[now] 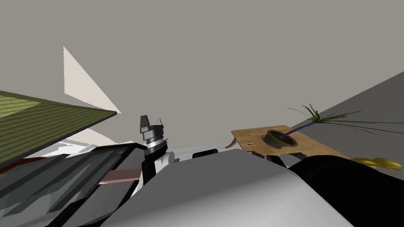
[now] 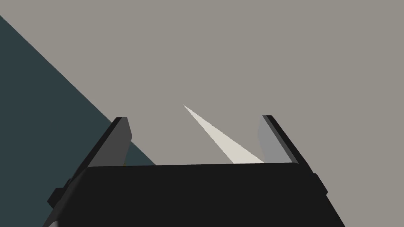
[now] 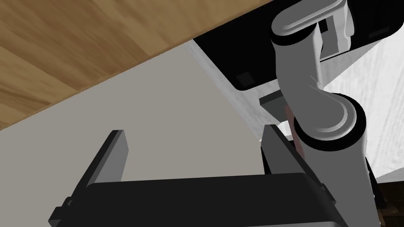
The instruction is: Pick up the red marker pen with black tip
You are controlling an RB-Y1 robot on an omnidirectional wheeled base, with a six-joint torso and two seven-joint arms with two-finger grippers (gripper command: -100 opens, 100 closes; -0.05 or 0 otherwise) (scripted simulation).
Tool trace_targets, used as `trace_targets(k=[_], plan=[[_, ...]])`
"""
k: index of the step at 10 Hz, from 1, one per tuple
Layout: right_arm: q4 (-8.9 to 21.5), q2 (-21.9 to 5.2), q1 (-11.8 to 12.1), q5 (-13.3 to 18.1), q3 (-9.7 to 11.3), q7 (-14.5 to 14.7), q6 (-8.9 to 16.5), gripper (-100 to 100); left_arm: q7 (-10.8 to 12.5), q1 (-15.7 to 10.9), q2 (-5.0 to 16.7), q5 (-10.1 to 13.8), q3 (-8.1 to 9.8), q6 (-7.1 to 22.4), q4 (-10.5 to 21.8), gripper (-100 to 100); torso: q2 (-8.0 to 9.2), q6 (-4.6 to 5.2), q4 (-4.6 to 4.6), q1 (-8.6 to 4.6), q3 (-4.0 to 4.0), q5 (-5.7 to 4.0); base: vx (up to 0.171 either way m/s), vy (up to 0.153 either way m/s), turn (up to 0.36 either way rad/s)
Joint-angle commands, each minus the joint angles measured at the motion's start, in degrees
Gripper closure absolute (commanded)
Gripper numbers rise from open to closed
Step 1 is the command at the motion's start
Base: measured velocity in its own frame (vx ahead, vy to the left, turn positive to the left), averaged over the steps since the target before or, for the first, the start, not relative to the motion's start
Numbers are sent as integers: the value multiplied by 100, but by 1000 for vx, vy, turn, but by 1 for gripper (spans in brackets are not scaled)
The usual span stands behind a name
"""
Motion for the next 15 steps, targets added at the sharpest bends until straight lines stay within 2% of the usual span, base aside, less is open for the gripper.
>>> trace_targets(k=[1, 2, 5, 6, 10, 11, 12, 13, 15], plan=[[208, -107, 20, 286, 35, -25, -29, -100, 0, 0, 0, 0, 0, 0, 0, 0, 0, 0, 0, 0, 0, 0, 42, -60, 444], [208, -107, 20, 322, 35, -25, -29, -100, 0, 0, 0, 0, 0, 0, 0, 0, -1, -1, 0, 2, 0, 2, 28, -52, 182], [689, -302, 72, 868, 95, -48, -103, -100, 0, 0, 0, 0, 0, 0, 0, 0, 0, 1, 0, 3, 0, 1, 33, -64, 458], [689, -302, 72, 883, 95, -48, -103, -100, 0, 0, 0, 0, 0, 0, 0, 0, -2, 0, 0, -2, -1, 0, 30, -75, 144], [1084, -434, 108, 1321, 151, -80, -158, -100, 0, 1, 0, 0, 1, 0, 0, 0, 0, 6, 0, 3, 0, 2, 25, -65, 275], [1027, -438, 70, 1282, 155, -119, -159, -100, 0, 1, 0, 0, 1, 0, 0, 0, 0, 6, 0, 8, 0, 2, 8, -28, 44], [1041, -445, 61, 1291, 156, -120, -169, 0, 0, 2, 0, 0, 1, 0, 0, 0, 5, 12, 1, 22, 2, 4, 2, -7, -6], [1175, -266, -12, 1312, 287, -66, 10, -100, 0, 2, 0, 0, 1, 0, 0, 0, 8, 12, 2, 32, 5, 7, -9, -23, 103], [1310, -88, -86, 1334, 420, -12, 187, -100, 0, 1, 0, 0, 1, 0, 0, 0, 17, 12, 3, 22, 10, 4, -22, -45, 70]])
